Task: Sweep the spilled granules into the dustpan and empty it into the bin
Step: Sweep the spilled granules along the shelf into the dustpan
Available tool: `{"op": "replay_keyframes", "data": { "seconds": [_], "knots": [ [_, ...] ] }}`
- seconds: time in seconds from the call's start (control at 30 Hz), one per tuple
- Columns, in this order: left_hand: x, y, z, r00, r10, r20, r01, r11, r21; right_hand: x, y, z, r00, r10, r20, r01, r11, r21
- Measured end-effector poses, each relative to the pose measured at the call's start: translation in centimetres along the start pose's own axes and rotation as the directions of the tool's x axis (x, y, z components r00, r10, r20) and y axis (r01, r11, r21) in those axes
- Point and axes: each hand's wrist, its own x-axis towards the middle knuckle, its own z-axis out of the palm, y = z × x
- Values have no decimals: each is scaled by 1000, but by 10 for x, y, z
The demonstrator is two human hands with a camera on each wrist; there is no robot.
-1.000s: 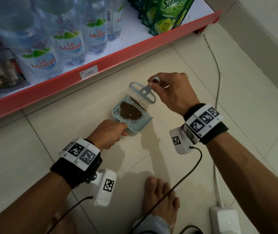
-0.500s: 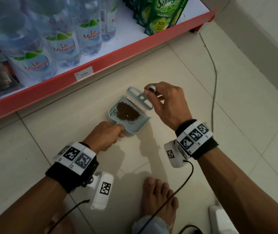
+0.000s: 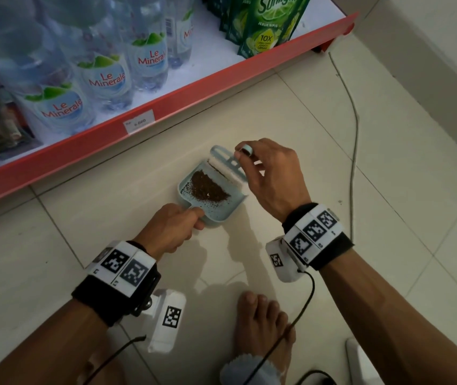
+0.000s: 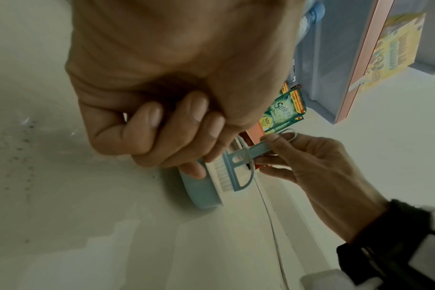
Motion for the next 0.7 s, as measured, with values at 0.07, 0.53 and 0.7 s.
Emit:
{"op": "replay_keyframes", "data": {
  "seconds": [0.07,0.53,0.7],
  "knots": [
    [-1,0,0,1000,-1,-5,1,1000,0,1,4,1,999,28,40,-25,997,-77],
    [-11,-18,-7,990,132,-57,-131,991,32,18,8,-28,999,47,-24,-46,999,5],
    [-19,-37,-15,983,168,-78,-168,986,4,63,34,-8,997,47,60,-41,994,-103]
  ]
}}
